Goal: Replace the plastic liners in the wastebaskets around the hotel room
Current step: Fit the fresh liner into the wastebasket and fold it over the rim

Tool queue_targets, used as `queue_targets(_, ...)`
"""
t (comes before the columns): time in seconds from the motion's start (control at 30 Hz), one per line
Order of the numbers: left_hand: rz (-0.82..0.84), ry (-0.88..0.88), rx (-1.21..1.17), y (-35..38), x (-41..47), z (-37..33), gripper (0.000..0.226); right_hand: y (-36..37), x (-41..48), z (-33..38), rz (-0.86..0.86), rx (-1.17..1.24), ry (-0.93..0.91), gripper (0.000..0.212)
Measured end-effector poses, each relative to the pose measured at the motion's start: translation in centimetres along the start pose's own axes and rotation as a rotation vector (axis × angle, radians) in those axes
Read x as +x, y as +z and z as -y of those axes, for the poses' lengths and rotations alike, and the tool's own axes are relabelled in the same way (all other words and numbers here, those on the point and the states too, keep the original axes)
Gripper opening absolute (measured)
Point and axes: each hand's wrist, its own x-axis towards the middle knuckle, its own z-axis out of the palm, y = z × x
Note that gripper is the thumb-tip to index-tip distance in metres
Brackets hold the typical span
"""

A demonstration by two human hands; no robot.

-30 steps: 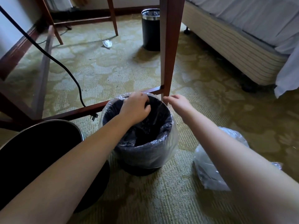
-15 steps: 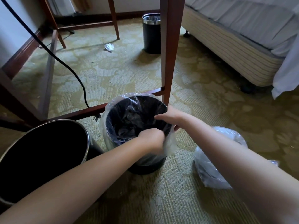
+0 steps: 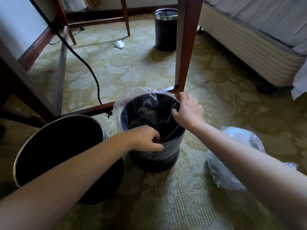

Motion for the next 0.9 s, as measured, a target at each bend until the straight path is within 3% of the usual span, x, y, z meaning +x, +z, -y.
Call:
queue_targets(0.07, 0.02, -0.032, -0.102, -0.9, 0.2, 0.4, 0.04, -0.9, -0.2, 0.1, -0.055, 0.007, -0.275, 0.038)
queue_targets(0.13, 0.111, -0.12, -0.13, -0.8, 0.4, 0.5, 0.047, -1.3, -0.8, 0.0, 0.084, 0.021, -0.462, 0.023)
queue_targets(0.2, 0.235, -0.205, -0.019, -0.4, 0.6, 0.6, 0.049, -1.3, -1.4, -0.1, 0.327, -0.187, -0.556, 0.026)
queue_targets(0.27, 0.304, -0.234, 0.048, -0.5, 0.7, 0.8, 0.043, -1.2, -1.8, -0.1, 0.498, -0.404, -0.578, 0.044)
queue_targets(0.33, 0.248, -0.201, 0.048, -1.1, 0.8, 1.4, 0.039, -1.6, -1.7, 0.1, 0.474, -0.405, -0.57, 0.04)
queue_targets(0.43, -0.085, -0.085, 0.116, -1.8, 1.0, 2.4, 0.037, -2.0, -1.0, 0.8, 0.327, -0.269, -0.547, 0.021)
queue_targets(0.5, -0.245, -0.061, 0.225, -1.8, 1.1, 3.1, 0.031, -1.5, -0.4, 1.5, 0.308, -0.212, -0.573, 0.027)
queue_targets(0.63, -0.176, -0.168, 0.372, -1.5, 1.0, 4.3, 0.019, 2.0, 0.1, 4.0, 0.662, -0.331, -0.602, 0.054)
queue_targets(0.73, -0.194, -0.157, 0.329, -1.6, 0.8, 4.9, 0.012, 3.7, 0.7, 4.6, 0.852, -0.589, -0.47, 0.041)
queue_targets(0.8, -0.232, -0.137, 0.272, -1.7, 0.8, 5.1, 0.011, 3.8, 0.9, 4.3, 0.796, -0.591, -0.456, 0.033)
queue_targets(0.9, -0.496, -0.075, 0.281, -1.9, 1.4, 5.6, 0.012, 2.4, 1.4, 4.2, 0.429, -0.346, -0.562, 0.022)
